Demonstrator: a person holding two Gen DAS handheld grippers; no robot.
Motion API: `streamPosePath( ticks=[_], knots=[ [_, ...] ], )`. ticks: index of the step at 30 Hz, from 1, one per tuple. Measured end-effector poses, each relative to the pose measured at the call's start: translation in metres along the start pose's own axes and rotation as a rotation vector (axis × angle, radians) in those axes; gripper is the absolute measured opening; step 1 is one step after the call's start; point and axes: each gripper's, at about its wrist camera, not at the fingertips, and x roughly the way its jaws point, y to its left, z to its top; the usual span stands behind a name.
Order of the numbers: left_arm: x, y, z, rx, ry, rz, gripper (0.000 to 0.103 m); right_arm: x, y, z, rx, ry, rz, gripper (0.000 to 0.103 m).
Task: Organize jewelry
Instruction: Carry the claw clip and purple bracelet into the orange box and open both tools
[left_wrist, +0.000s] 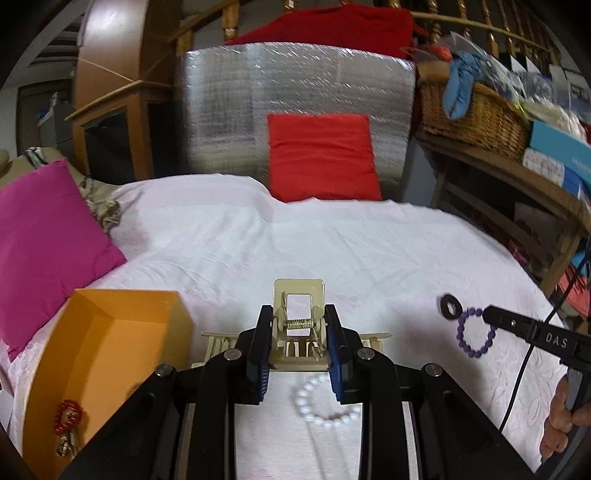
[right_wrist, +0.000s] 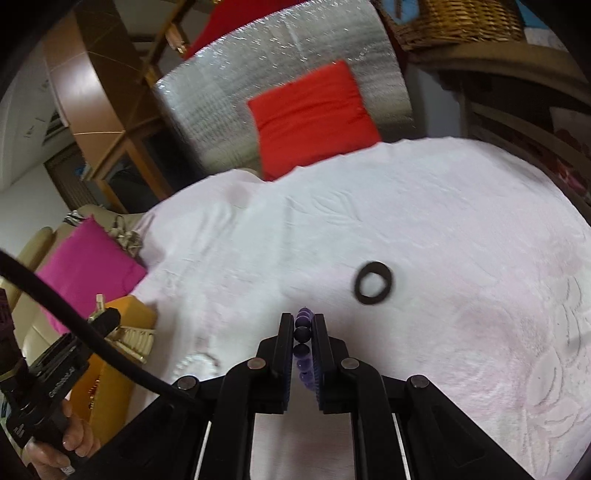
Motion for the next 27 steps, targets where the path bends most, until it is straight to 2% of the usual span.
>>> streamPosePath(
  ticks=[5,10,14,17,20,23,27],
  knots=[
    [-0.023,0.041,0.009,-0.063,-0.065,0.057,0.027,0.005,0.046,0.005,-0.047,0.024,0.057,0.010],
    [-0.049,0.103,0.011,-0.137,-0.125,0.164,0.027,0.018,0.112,0.013,-0.134,0.063,0.121,0.011],
    [-0.058,0.154,0.007,-0.210,-0.120,0.233,0.027,0.029,0.174,0.018,-0.203,0.094,0.188,0.011],
    [-0.052,0.194,-0.003,-0.272,-0.054,0.273,0.027,0.042,0.226,0.016,-0.268,0.115,0.236,0.010],
    [-0.037,0.218,-0.012,-0.305,0.013,0.296,0.027,0.061,0.272,0.007,-0.319,0.152,0.272,0.011],
    [-0.024,0.229,-0.020,-0.305,0.075,0.316,0.027,0.081,0.306,-0.006,-0.362,0.187,0.292,0.010],
    [-0.002,0.243,-0.030,-0.321,0.177,0.342,0.027,0.122,0.336,-0.025,-0.391,0.255,0.276,0.011]
  ],
)
